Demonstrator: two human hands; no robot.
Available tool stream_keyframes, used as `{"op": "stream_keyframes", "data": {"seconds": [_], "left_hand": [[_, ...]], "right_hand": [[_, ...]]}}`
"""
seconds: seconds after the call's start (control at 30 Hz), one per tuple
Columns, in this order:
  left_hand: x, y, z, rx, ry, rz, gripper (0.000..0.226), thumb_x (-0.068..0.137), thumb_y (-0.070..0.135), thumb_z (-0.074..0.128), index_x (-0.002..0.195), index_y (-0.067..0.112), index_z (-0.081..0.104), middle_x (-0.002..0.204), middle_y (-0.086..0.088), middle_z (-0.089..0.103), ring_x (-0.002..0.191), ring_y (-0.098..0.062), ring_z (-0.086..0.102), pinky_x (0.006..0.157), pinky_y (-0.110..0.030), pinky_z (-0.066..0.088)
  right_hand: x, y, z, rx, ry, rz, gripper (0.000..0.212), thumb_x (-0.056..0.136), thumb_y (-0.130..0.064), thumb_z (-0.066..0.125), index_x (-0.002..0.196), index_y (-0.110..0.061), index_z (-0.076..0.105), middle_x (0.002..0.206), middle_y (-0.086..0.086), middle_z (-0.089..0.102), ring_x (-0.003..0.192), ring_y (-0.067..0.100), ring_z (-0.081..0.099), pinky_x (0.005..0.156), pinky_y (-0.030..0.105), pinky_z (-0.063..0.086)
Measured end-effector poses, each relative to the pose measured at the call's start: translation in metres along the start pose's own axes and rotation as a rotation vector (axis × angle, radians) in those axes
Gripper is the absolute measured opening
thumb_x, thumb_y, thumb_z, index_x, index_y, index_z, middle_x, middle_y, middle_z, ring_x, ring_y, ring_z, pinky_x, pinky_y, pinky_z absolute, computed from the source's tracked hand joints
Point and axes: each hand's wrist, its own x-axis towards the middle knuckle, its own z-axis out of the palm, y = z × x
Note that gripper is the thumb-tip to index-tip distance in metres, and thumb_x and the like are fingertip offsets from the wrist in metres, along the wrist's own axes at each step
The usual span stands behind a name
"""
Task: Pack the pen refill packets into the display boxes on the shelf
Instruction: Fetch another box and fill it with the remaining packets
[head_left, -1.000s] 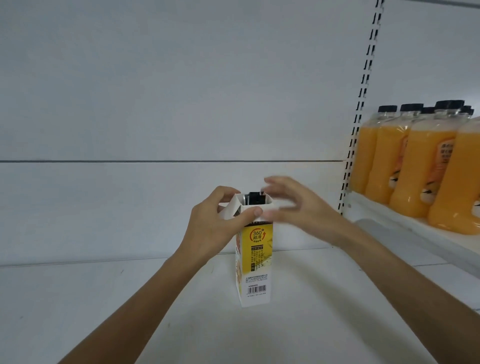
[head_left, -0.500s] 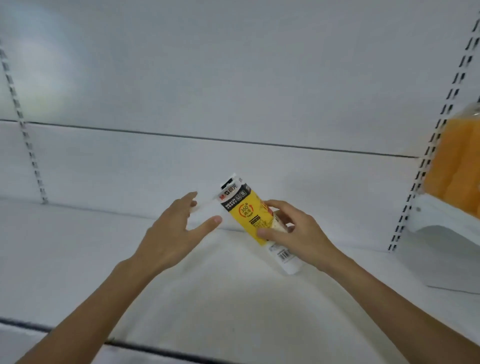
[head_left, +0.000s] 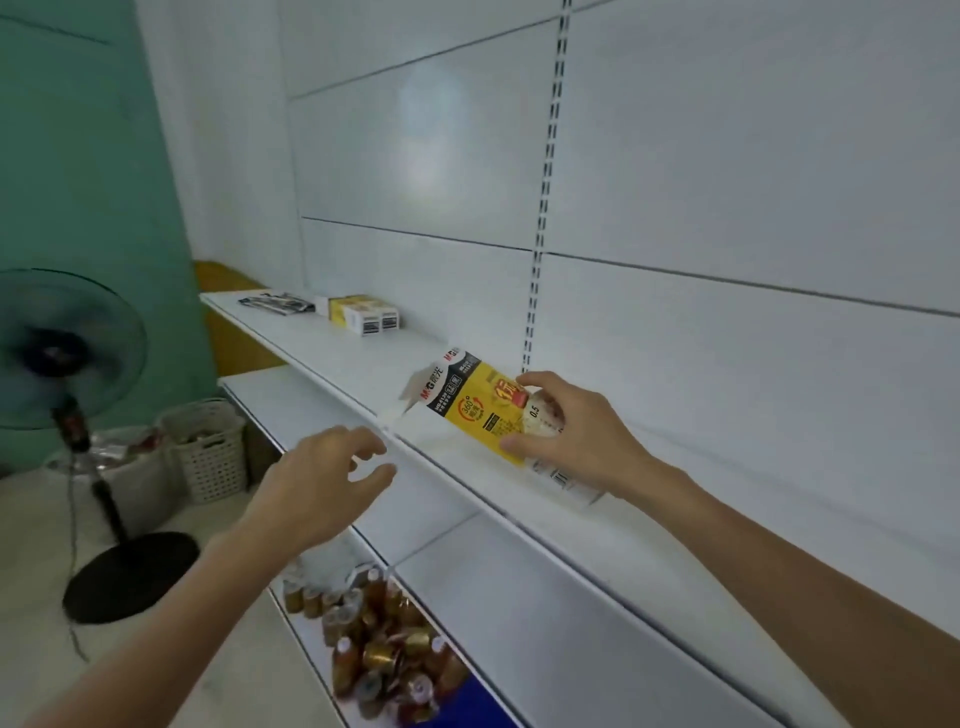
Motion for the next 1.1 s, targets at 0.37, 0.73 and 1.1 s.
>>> {"op": "stream_keyframes", "data": {"seconds": [0.37,0.73,1.1], "left_hand": [[0.052,-0.164,-0.057,0.033,0.052,-0.082,0.028,0.085,0.038,0.055,0.109,0.026,0.061,0.104,0.006,0.063,0.087,-0.008,0.057,0.078,-0.031,0.049],[0.174,-0.281,-0.059,-0.027,0.074,-0.073,0.031,0.086,0.037,0.055,0.113,0.023,0.057,0.110,0.004,0.062,0.093,-0.010,0.057,0.083,-0.031,0.050],[0.317,-0.408,-0.083,-0.134,0.203,-0.034,0.016,0.087,0.027,0.055,0.100,0.021,0.063,0.094,0.007,0.065,0.083,-0.003,0.058,0.073,-0.021,0.049]], "right_hand": [[0.142,-0.078,0.142,-0.041,-0.098,-0.112,0.060,0.074,-0.042,0.072,0.126,-0.025,0.048,0.105,-0.006,0.059,0.095,0.013,0.058,0.086,0.039,0.050],[0.301,-0.092,0.229,-0.094,-0.110,-0.127,0.063,0.074,-0.044,0.072,0.128,-0.025,0.047,0.105,-0.010,0.051,0.097,0.010,0.051,0.090,0.035,0.047],[0.481,-0.090,0.309,0.001,-0.096,-0.068,0.059,0.075,-0.036,0.074,0.126,-0.025,0.048,0.110,-0.004,0.057,0.098,0.012,0.053,0.077,0.023,0.039]]}}
